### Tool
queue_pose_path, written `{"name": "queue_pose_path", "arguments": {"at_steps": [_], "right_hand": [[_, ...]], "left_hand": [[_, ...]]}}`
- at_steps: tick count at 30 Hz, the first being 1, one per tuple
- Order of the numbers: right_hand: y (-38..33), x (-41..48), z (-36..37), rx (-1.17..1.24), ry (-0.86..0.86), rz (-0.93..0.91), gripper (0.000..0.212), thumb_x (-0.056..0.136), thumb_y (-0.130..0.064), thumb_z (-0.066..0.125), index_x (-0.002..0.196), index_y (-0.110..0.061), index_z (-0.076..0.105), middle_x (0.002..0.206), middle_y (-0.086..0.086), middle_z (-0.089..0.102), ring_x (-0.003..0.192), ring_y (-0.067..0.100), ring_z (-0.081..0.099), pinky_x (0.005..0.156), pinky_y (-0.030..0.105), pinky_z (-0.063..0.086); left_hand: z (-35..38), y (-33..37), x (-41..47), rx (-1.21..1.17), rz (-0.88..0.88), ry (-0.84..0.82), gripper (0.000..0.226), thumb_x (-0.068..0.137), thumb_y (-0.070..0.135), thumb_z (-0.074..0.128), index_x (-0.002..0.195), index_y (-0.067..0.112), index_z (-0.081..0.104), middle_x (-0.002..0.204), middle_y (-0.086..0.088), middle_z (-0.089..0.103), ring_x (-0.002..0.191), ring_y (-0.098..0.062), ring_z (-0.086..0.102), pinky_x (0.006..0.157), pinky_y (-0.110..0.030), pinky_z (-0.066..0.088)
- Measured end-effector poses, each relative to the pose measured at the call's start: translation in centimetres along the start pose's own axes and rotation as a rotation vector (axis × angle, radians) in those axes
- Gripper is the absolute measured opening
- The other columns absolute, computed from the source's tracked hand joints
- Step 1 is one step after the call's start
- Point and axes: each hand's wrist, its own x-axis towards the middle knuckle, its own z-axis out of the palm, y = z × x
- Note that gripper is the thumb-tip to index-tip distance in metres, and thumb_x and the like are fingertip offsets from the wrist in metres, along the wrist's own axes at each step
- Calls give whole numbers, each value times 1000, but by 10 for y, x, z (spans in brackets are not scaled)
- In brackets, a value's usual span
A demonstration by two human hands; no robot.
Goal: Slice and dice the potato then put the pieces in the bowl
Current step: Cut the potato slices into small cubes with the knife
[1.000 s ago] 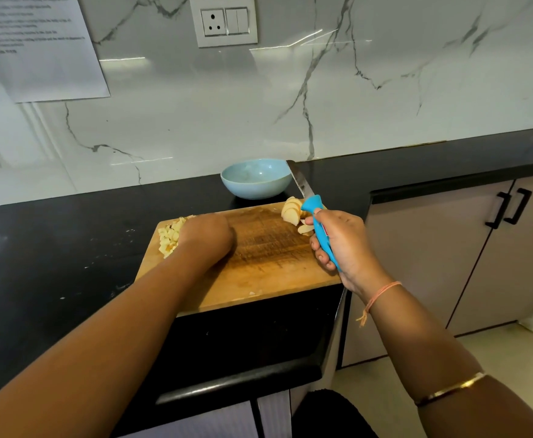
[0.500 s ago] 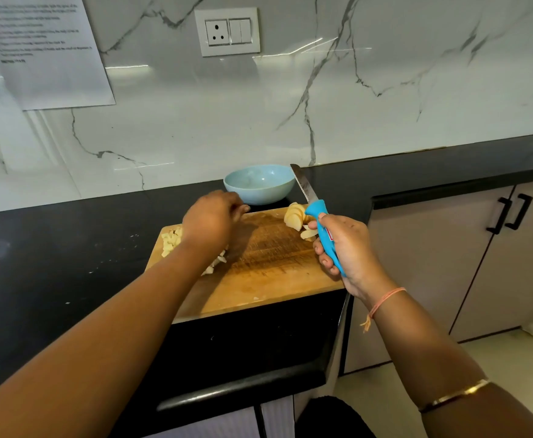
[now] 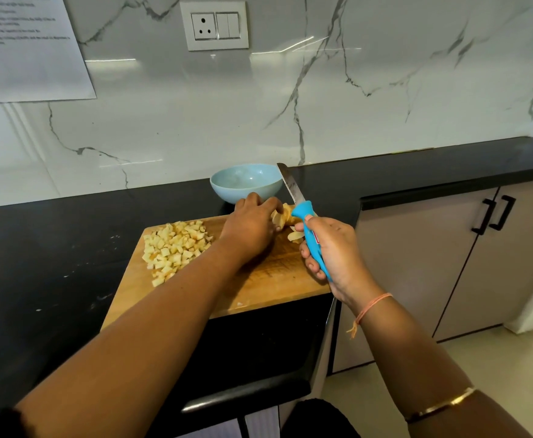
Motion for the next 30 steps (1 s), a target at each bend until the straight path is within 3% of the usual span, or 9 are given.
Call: {"name": "queue_pose_path", "arguments": {"at_steps": [6,11,14,16,19,25,30], "right_hand": [[0,0,0,7,2,-6,28,98,-29,46,100,-7,62,55,3,50,37,8,40,38,18,32],[0,0,1,6,1,8,29,98,-30,46,103,-6,62,55,3,50,37,8,40,38,18,31],[0,0,1,-1,0,6,30,97,-29,46,104,-4,62,55,3,50,36,8,40,39,19,30],[0,0,2,-22,-1,7,31,98,-30,46,103,-4,62,55,3,50,36,8,39,39,19,30],[-1,0,4,-76,-9,15,31,98,-30,45,103,-4,62,55,4,50,35,9,39,40,19,29],[-3,-2,6,-133,-14,39,32,97,-30,46,103,-3,63,54,4,49,35,9,38,36,17,29],[-11,-6,12,-288,-31,87,30,96,-27,47,106,-3,61,54,4,50,35,11,37,35,16,28]], "left_hand": [[-1,1,-2,11,20,25,27,94,27,55,120,24,50,130,-5,48,117,-22,42,94,-31,42],[-9,0,-8,35,96,66,10,95,24,55,104,21,53,111,-2,63,99,-17,51,80,-32,49],[-15,0,-15,-66,-24,170,10,94,25,55,104,21,55,102,-1,65,92,-18,56,74,-35,51],[-18,-1,-20,-82,-167,187,12,96,28,53,102,19,56,97,-3,65,90,-22,58,75,-38,52],[-22,-3,-28,50,-297,86,21,98,34,46,103,17,59,97,-3,66,91,-23,60,77,-35,51],[-30,-8,-39,58,-285,10,19,98,27,44,102,22,62,99,-2,65,99,-23,57,80,-34,42],[-30,-15,-45,59,-322,-35,22,96,31,50,114,25,62,116,-1,63,119,-25,44,97,-41,37]]}}
